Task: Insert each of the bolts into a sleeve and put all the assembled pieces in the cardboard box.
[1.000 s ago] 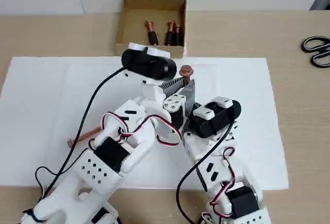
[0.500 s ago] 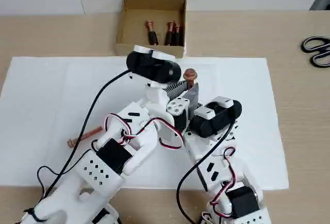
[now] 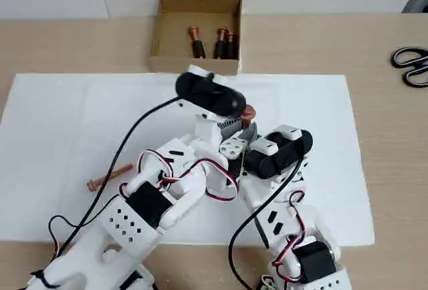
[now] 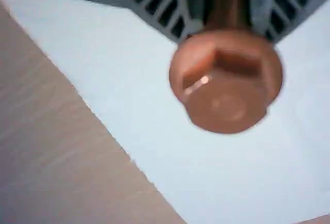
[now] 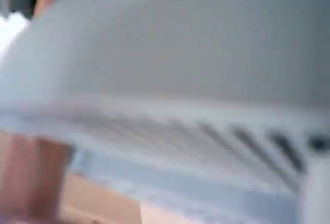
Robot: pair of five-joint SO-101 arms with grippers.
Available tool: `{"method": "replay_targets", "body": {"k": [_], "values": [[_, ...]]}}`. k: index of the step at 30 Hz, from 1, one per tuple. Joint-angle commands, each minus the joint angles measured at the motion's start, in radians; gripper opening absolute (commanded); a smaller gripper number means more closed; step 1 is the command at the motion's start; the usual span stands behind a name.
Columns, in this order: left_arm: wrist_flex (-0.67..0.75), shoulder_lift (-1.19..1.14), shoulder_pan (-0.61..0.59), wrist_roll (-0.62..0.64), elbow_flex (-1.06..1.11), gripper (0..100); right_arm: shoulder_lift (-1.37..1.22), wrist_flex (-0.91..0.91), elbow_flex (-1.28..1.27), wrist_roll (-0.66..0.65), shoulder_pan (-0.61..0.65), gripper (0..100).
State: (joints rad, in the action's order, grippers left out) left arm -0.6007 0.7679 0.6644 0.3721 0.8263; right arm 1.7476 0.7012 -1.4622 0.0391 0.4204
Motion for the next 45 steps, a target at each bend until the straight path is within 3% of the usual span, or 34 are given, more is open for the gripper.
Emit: {"method": "replay_targets", "body": {"k": [1, 7, 14, 19, 29, 36, 40, 45], "values": [[-0.028, 0.031, 0.011, -0.015, -0.005, 0, 0.018, -0.001, 0.006, -0.006, -0.005, 0.4], [-0.117, 0.031, 0.048, -0.018, -0.012, 1, 0.019, -0.001, 0.005, -0.006, -0.005, 0.4], [-0.189, 0.032, 0.044, -0.015, -0.051, 17, 0.021, -0.001, 0.005, -0.006, -0.005, 0.4], [-0.293, 0.032, 0.035, -0.015, -0.165, 19, 0.021, -0.001, 0.005, -0.006, -0.005, 0.4], [-0.517, 0.032, -0.216, -0.017, -0.372, 20, 0.019, -0.001, 0.005, -0.006, -0.005, 0.4], [-0.729, 0.032, -0.468, -0.02, -0.429, 20, -0.012, 0.005, 0.048, -0.009, -0.047, 0.4], [-0.809, 0.032, -0.563, -0.02, -0.427, 20, -0.219, 0.03, 0.232, -0.011, -0.147, 0.4], [-0.839, 0.032, -0.606, -0.02, -0.426, 20, -0.679, 0.024, 0.617, -0.011, -0.173, 0.4]]}}
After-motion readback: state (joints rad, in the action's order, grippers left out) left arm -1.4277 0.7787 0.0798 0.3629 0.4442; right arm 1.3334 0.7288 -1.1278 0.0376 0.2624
